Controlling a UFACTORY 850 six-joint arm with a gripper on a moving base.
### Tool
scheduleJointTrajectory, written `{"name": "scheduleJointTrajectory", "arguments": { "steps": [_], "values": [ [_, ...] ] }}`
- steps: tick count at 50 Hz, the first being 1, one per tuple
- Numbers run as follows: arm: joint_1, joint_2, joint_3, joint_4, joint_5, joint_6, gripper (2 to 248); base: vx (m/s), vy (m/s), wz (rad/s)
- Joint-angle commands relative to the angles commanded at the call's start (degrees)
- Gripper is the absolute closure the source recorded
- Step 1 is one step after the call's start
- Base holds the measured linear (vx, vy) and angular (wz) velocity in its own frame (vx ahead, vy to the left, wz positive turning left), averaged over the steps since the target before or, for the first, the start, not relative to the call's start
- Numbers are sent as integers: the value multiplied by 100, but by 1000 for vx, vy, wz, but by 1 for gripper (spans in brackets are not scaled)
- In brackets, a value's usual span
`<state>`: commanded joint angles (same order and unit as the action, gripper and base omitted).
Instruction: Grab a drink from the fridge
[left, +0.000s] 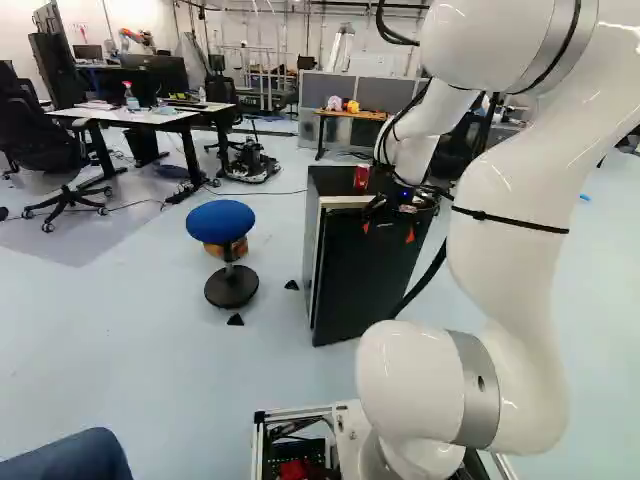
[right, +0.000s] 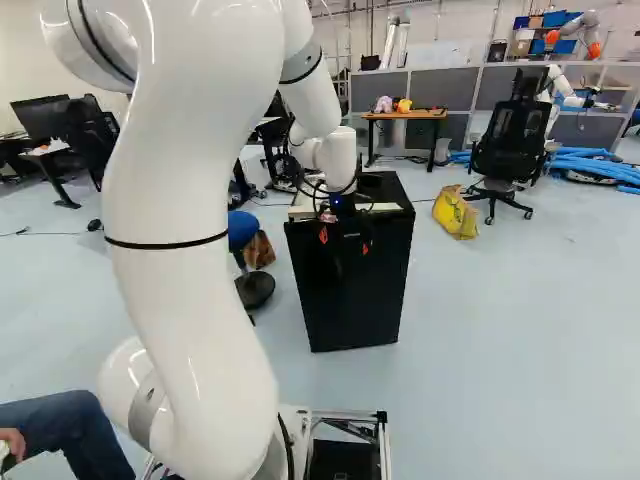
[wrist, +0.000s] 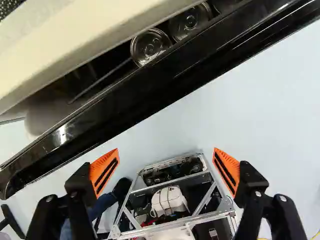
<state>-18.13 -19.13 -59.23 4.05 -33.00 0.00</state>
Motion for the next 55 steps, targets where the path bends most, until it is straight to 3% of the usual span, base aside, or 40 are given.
{"name": "scheduleJointTrajectory", "arguments": {
  "steps": [55],
  "values": [
    [245, 35, -32, 0, 0, 0, 3, 0, 0, 0]
  ]
}}
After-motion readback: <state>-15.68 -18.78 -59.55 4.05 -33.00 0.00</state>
